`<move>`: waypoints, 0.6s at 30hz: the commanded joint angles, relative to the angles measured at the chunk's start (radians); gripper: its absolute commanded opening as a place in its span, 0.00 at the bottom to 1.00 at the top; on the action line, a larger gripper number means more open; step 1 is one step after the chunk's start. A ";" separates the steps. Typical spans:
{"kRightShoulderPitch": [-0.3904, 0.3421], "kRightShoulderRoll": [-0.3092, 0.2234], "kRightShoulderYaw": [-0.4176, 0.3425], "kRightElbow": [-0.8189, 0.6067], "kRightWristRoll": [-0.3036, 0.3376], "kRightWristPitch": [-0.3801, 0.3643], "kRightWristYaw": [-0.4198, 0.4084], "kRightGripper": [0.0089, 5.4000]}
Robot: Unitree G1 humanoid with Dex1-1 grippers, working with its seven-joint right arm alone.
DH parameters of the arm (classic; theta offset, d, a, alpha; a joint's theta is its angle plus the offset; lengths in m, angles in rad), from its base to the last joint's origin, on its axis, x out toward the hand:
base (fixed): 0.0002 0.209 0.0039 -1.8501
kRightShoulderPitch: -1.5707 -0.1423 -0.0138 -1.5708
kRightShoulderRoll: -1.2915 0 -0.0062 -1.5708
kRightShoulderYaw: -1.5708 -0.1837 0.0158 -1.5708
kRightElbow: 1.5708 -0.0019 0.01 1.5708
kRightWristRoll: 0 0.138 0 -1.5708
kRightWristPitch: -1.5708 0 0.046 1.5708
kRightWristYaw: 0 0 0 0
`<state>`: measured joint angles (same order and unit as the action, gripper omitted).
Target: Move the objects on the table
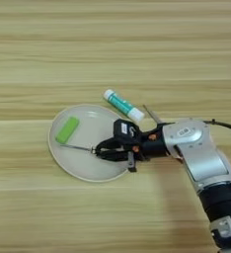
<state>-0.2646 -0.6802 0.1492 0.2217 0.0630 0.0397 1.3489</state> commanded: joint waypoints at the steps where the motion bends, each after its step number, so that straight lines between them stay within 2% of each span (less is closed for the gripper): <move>1: -0.059 -0.039 -0.056 -0.055 0.042 0.005 -0.030 0.15; 10: -0.111 -0.053 -0.122 -0.064 0.085 0.035 -0.047 0.15; 18: -0.153 -0.078 -0.173 -0.004 0.092 0.023 -0.065 0.15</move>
<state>-0.3368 -0.7028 0.0267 0.2245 0.1429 0.0787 1.3285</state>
